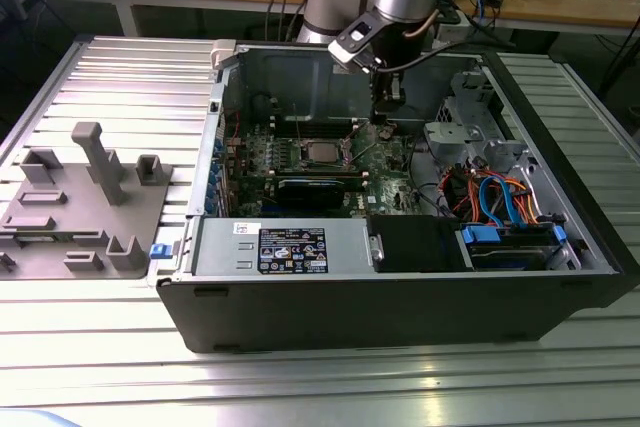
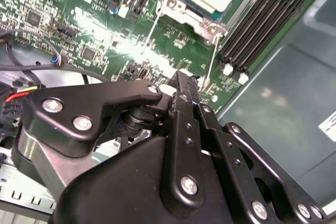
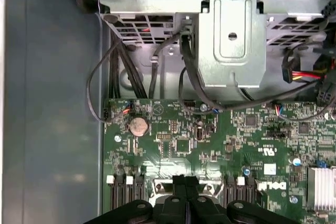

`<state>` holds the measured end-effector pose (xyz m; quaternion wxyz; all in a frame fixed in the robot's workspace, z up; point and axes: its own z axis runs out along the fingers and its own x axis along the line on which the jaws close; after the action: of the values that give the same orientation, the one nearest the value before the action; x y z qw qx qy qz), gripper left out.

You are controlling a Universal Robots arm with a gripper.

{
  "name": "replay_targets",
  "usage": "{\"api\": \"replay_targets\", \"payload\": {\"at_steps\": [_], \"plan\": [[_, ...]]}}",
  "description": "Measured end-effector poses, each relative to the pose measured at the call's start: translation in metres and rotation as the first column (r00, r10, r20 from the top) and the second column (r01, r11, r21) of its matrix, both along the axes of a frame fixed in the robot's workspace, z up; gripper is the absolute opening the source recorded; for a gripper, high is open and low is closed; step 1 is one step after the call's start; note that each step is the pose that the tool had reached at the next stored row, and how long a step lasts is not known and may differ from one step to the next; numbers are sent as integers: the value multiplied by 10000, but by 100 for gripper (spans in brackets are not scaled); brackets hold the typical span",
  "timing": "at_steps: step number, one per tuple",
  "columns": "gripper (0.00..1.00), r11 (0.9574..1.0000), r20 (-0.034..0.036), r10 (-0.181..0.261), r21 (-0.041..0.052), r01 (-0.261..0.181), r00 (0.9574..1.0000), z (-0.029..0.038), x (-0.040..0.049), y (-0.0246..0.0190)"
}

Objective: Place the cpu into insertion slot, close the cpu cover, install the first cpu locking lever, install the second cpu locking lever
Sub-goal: 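Close the cpu cover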

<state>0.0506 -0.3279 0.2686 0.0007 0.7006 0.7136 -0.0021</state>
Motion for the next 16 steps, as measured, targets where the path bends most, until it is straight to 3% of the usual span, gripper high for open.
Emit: {"api": "replay_targets", "payload": {"at_steps": [10,16], "plan": [[11,10000,-6,43,-26,-43,10000,-83,165,22],[11,10000,-6,42,-26,-42,10000,-148,171,-16]]}}
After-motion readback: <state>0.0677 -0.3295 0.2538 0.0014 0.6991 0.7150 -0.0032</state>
